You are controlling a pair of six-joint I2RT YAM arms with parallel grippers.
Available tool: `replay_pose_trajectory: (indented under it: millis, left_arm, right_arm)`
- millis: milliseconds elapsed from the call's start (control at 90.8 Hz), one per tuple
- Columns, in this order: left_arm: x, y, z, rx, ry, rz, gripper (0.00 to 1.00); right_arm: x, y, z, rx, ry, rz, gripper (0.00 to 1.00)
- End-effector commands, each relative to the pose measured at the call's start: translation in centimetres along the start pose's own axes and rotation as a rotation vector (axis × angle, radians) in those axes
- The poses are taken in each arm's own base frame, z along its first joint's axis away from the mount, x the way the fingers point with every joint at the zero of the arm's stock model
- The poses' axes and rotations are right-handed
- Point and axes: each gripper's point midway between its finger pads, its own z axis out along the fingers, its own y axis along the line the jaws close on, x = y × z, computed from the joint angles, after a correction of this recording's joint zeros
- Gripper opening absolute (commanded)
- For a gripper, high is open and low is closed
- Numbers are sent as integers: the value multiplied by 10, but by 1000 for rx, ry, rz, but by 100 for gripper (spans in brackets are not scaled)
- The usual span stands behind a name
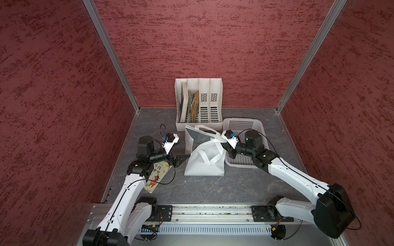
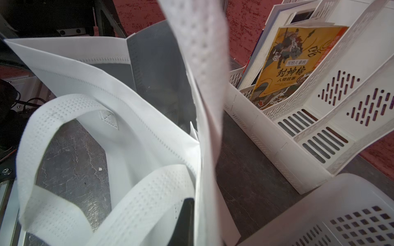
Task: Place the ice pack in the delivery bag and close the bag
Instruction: Close the delivery bag at the center of the board.
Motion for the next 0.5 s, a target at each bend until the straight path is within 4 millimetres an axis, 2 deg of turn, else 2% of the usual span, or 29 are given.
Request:
replay_pose_trajectory:
  millis: [0, 132, 220, 331, 375, 485]
  left_arm:
    - [-14, -25, -6, 137, -71, 57, 100]
    - [-9, -38, -4, 218, -77, -14, 100]
    - [7, -40, 13, 180, -15, 21, 100]
    - [35, -5, 39, -67, 103, 123, 100]
    - [32, 8, 44, -117, 86, 132, 98]
    - [12, 20, 52, -111, 15, 135, 81]
  right_arm:
    - [-5, -7, -1, 18, 0, -7, 0]
    - [-3, -7, 0, 20, 2, -2, 0]
    - [-3, -6, 2, 6, 0, 2, 0]
    - [-8, -4, 3, -12, -22, 4, 0]
    - [-8, -1, 3, -24, -29, 2, 0]
    - [-5, 6, 1, -58, -24, -11, 0]
